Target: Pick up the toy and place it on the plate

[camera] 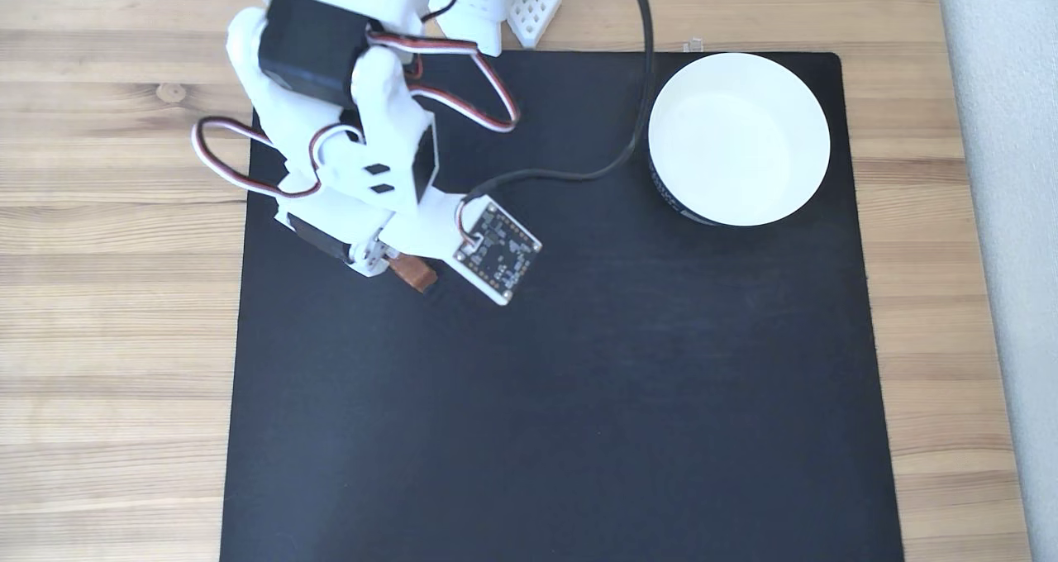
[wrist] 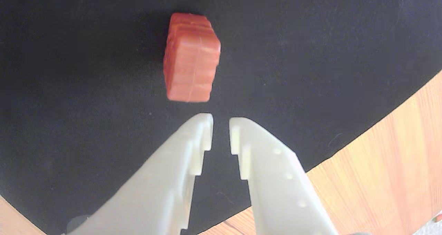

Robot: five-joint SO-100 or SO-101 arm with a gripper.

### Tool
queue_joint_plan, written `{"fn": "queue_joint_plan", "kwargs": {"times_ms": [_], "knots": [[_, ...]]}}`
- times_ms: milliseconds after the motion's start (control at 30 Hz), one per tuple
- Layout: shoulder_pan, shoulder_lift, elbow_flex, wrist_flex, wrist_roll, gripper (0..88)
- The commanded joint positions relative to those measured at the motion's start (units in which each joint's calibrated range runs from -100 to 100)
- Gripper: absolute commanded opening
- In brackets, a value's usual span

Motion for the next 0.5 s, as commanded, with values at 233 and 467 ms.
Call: {"fn": "queue_joint_plan", "kwargs": {"times_ms": [233,467], "knots": [[-0.5,-0.1,-2.4,-0.5,0.0,2.4],[-0.5,-0.5,-2.5,-0.4,0.0,2.8]]}}
